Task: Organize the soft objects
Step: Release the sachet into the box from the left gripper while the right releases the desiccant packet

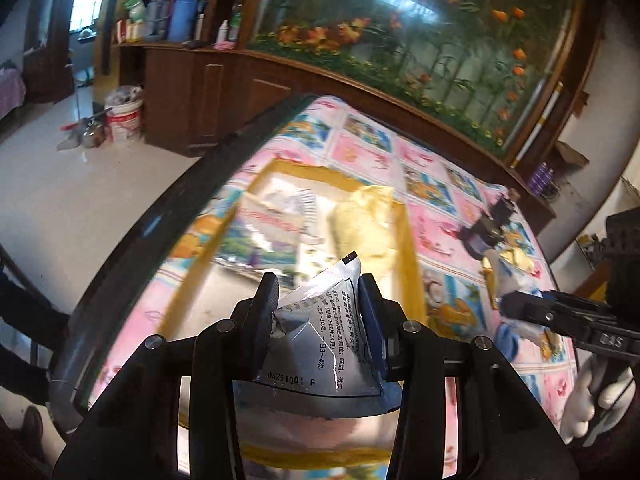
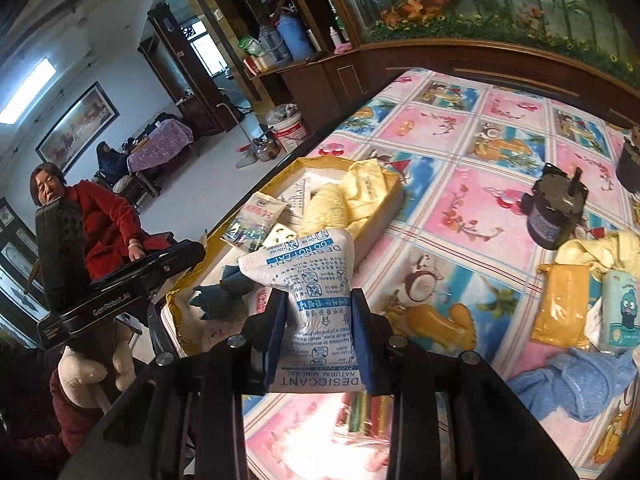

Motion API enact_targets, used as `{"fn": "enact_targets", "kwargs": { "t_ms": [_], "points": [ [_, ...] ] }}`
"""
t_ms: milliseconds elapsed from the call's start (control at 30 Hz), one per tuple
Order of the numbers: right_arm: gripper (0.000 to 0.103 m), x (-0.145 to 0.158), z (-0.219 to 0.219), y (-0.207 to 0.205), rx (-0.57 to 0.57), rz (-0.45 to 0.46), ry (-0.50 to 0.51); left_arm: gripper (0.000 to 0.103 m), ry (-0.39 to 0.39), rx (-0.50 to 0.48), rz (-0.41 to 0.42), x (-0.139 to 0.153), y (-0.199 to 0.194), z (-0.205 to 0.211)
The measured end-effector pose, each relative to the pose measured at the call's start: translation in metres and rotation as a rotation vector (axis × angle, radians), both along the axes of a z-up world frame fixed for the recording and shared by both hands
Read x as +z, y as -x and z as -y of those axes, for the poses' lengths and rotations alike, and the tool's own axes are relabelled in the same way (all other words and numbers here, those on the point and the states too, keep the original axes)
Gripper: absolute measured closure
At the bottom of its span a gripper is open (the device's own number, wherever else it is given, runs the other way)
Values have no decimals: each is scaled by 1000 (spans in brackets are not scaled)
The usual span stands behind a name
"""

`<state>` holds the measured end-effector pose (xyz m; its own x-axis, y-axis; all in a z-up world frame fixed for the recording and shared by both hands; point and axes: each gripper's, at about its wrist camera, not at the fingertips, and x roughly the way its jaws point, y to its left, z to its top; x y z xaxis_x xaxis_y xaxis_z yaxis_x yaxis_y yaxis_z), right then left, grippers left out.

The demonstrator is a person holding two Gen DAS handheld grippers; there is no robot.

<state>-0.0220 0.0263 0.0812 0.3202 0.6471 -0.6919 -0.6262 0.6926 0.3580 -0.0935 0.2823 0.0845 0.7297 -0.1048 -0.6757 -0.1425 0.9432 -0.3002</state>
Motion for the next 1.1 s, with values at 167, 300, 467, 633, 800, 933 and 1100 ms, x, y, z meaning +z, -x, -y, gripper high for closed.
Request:
{"fn": "enact_targets", "kwargs": {
  "t_ms": [167, 300, 467, 633, 800, 933, 1100],
  "points": [
    [72, -8, -41, 7, 52, -19, 25, 62, -5, 23, -40, -20, -14, -23],
    [72, -19, -71, 9, 80, -34, 58, 62, -8, 37, -76, -36, -25, -33],
    [72, -33, -97, -4, 73, -64, 92, 58, 2, 42, -103, -49, -26, -38],
    [72, -47, -114, -9, 72, -92, 127, 55, 18, 38, -120, -51, -22, -37],
    [71, -59, -122, -9, 61, -97, 157, 53, 42, 43, -66, -35, -8, -38],
    [68, -60, -127, -7, 43, -62, 182, 51, 29, 72, -25, -22, 5, -35],
    [58, -55, -127, -4, 64, -55, 144, 40, -34, 133, 5, -8, 18, -29]
  ]
}}
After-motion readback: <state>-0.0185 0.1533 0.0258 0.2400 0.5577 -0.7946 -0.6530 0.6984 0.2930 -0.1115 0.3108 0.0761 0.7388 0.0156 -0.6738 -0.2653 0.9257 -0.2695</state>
